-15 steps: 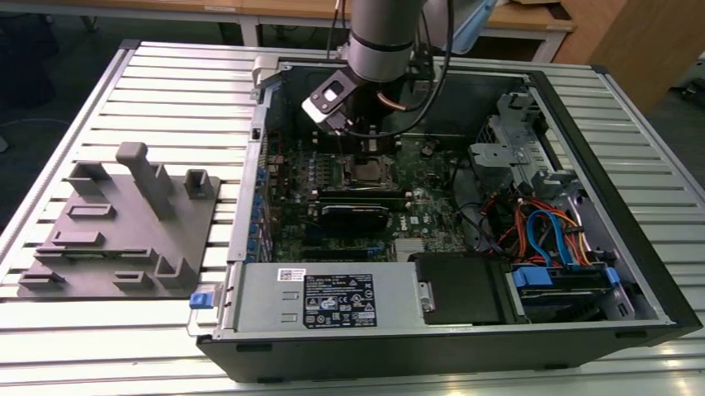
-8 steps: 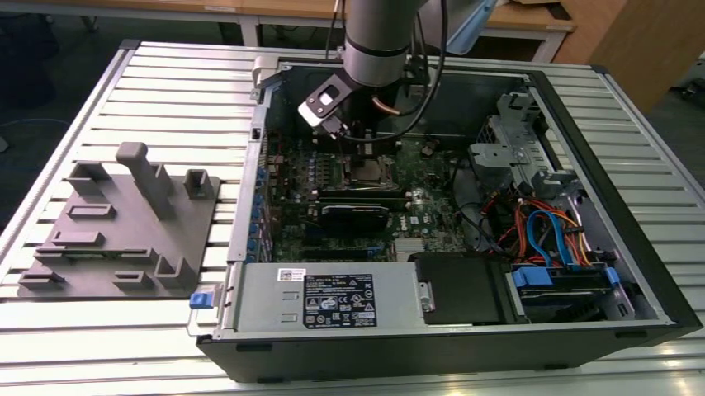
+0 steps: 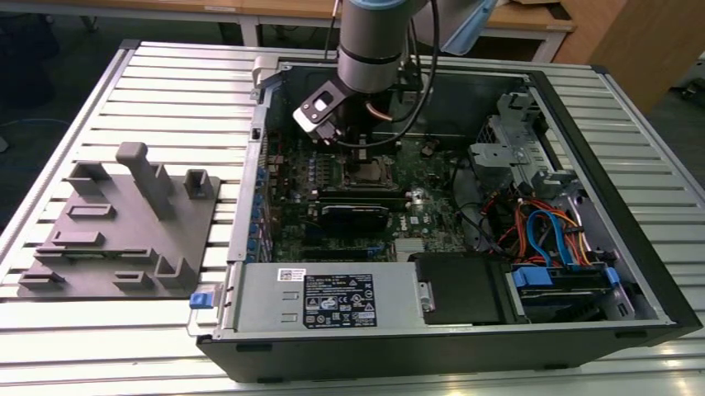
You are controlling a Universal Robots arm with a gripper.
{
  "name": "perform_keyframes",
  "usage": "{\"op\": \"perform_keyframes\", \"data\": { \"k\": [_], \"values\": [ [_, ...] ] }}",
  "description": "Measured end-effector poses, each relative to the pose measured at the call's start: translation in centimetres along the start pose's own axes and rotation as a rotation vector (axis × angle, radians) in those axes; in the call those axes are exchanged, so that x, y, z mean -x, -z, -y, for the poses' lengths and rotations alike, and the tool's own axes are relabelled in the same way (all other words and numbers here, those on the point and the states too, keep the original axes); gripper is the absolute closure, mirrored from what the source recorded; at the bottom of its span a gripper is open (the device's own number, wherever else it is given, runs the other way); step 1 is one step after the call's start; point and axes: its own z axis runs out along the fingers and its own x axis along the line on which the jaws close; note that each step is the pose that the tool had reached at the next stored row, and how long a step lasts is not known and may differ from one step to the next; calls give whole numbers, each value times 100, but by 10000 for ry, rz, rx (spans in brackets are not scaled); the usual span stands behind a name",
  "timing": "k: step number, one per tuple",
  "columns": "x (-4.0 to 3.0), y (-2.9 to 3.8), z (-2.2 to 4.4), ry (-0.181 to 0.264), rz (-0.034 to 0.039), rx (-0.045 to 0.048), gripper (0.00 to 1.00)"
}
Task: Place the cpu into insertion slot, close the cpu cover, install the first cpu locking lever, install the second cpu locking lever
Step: 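Close the cpu cover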
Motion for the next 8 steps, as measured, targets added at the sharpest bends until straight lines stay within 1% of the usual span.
{"op": "perform_keyframes", "data": {
  "k": [4, 5, 6, 8],
  "values": [
    [0, -13, 0, -3, -9, 3, 90],
    [-2, -2, -1, -4, -14, 8, 90],
    [-6, 14, -3, -3, -34, 22, 90],
    [-5, 71, 0, -3, -18, 9, 90]
  ]
}}
